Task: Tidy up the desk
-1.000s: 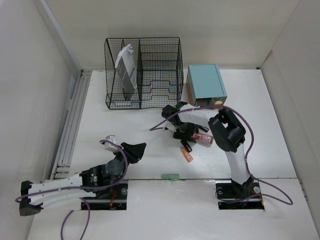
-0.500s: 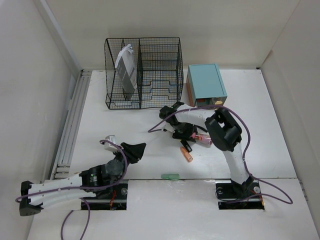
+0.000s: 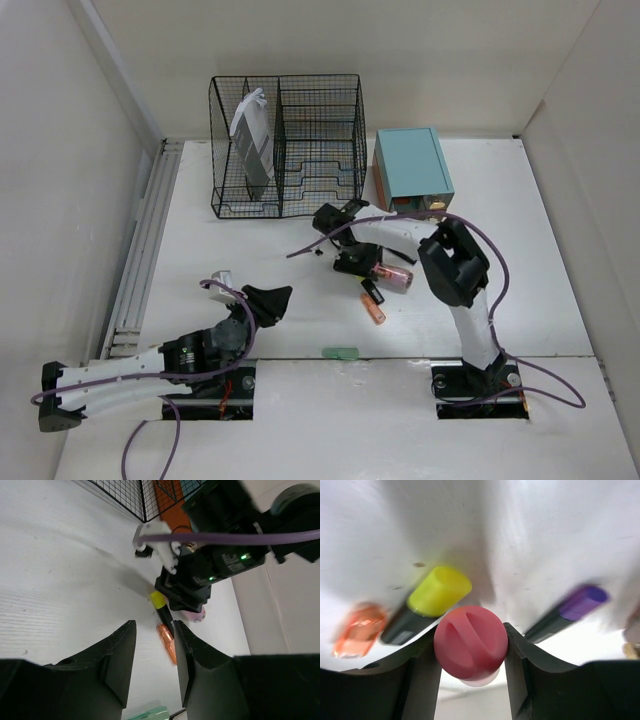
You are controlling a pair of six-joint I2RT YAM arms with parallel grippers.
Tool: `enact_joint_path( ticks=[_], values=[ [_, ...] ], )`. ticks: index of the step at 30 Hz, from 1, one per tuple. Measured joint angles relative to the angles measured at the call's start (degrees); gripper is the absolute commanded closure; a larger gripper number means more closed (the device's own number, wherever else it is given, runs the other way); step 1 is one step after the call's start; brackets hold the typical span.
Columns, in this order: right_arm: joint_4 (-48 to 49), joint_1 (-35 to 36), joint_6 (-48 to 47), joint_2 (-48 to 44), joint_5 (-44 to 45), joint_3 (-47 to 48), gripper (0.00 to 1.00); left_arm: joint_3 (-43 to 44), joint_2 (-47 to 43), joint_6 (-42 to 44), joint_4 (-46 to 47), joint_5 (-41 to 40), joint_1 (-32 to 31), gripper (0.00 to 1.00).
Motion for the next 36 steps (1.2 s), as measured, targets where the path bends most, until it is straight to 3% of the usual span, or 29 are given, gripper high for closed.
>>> enact_joint_path(
  ticks=[11, 22, 29, 36],
  values=[
    [1.7, 1.27, -1.79, -16.57, -9.81, 9.79, 1.0, 0.15, 6.34, 1.14, 2.6, 0.96, -0.02, 0.67],
    [2.29, -1.92, -6.45, -32.52, -12.76, 10.64, 1.0, 0.79, 8.02, 2.47, 4.48, 1.73, 0.0, 0.67],
    [12.33, -8.37, -21.31, -52.19, -17.42, -0.96, 1.0, 1.38, 10.08, 2.89, 5.95, 2.12, 0.0, 0.67],
    [20.57, -17.49, -35.23, -59.78, -30.86, -17.31, 1.0, 1.38, 11.15, 3.06, 7.54, 2.29, 0.0, 0.67]
  ],
)
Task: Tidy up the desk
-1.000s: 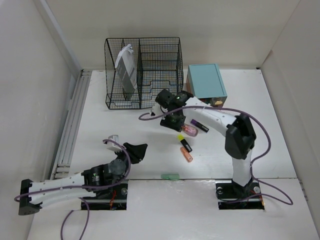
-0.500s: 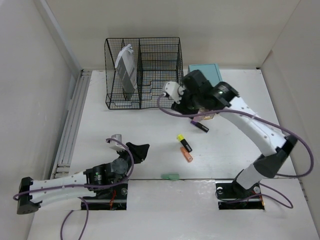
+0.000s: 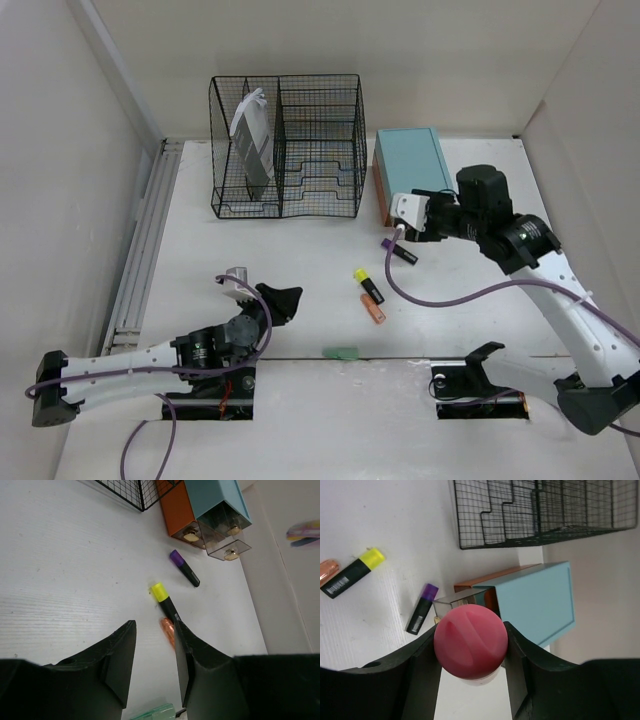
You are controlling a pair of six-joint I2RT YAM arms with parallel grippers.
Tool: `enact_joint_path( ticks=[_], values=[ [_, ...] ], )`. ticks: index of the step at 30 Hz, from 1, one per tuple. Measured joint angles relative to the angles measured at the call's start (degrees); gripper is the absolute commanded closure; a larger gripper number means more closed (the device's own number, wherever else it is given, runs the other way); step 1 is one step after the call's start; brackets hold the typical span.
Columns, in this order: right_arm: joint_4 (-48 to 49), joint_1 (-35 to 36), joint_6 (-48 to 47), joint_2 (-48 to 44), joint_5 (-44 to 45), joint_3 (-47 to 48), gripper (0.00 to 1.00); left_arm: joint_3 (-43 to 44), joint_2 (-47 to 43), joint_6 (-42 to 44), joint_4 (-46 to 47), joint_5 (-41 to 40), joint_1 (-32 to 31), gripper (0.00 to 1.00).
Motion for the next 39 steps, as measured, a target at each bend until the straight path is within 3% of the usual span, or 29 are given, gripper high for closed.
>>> enact_joint_path(
  ticks=[7, 19, 29, 39],
  values=[
    [7.32, -4.28, -6.38, 1.88, -11.34, -6.64, 1.0, 0.04, 0.81, 0.39, 1.01, 0.52, 0.0, 0.67],
    [19.54, -16.92, -3.63, 8.41, -28.24, -7.41, 1.0, 0.02, -0.11, 0.37, 1.07, 1.14, 0.0, 0.67],
    [20.76, -21.53, -0.87, 13.97, -39.08, -7.41, 1.0, 0.02, -1.38, 0.33, 1.03, 1.16, 0.0, 0.67],
    [20.09, -22.36, -0.79, 18.1, -42.14, -7.39, 1.0, -0.02, -2.27, 0.31, 0.76, 1.16, 0.0, 0.67]
  ],
)
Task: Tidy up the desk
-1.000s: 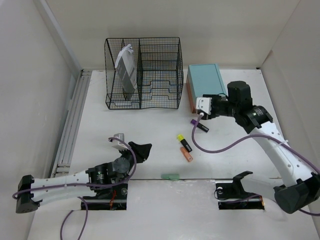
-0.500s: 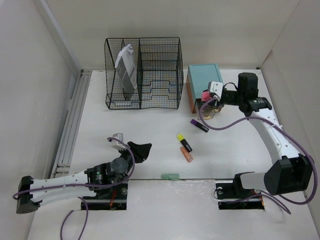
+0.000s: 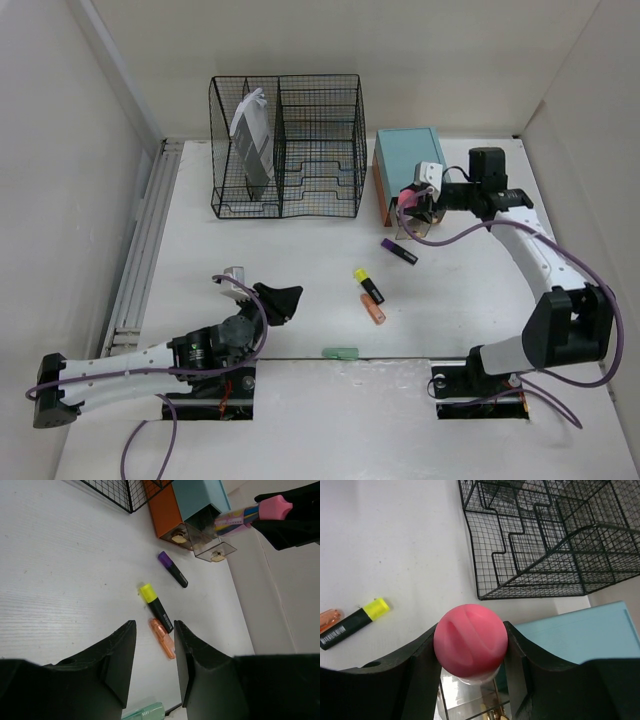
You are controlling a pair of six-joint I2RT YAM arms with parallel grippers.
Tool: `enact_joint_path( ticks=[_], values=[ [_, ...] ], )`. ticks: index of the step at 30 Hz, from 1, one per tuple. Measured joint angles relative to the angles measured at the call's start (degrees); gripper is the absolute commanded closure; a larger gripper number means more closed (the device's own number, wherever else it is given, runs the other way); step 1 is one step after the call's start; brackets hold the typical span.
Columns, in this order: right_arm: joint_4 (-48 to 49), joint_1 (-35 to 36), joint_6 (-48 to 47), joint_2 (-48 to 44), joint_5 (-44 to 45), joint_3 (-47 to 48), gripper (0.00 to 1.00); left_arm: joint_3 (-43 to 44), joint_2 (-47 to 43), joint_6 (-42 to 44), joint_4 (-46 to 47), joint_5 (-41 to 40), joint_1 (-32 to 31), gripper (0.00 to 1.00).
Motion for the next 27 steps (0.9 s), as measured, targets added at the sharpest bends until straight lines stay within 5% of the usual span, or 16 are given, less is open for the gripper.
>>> enact_joint_path(
  ticks=[27],
  values=[
    [-4.37, -0.33, -8.22, 3.85, 8.85, 2.75, 1.0, 0.0, -0.11, -0.46, -0.17, -0.02, 0.0, 0.67]
  ],
)
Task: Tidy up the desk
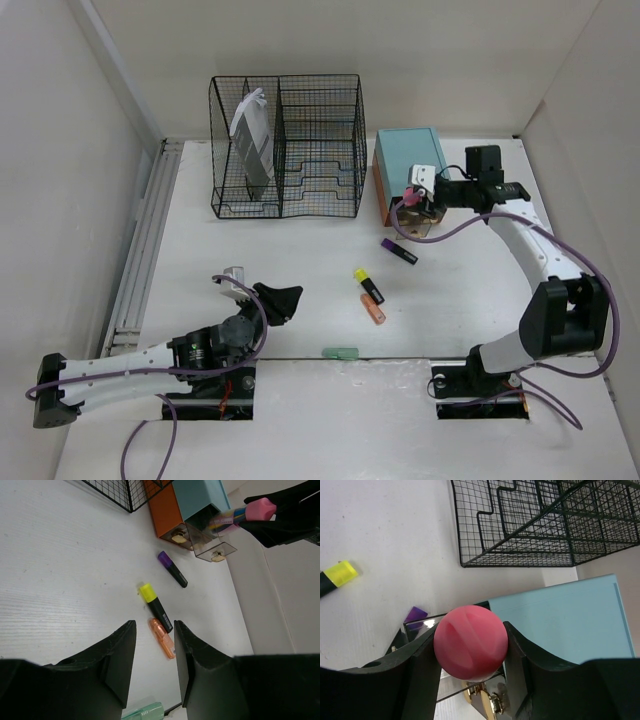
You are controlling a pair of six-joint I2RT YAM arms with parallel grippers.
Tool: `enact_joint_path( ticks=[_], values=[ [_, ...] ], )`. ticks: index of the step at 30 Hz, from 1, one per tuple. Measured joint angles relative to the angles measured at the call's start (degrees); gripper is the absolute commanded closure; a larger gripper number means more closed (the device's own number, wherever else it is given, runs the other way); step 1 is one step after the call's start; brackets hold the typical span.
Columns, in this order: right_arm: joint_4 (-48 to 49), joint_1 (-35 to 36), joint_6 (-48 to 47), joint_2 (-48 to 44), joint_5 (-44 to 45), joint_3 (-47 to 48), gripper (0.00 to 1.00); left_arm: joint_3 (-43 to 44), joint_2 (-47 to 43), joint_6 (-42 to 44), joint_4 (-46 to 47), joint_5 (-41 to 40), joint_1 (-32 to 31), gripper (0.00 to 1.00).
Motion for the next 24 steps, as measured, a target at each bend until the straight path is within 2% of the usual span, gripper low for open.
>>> enact_joint_path(
  ticks=[24],
  values=[
    [-3.39, 3.37, -11.28, 1.79, 6.45, 0.39, 1.0, 0.0, 0.28, 0.0, 0.0, 0.0, -0.02, 0.67]
  ],
)
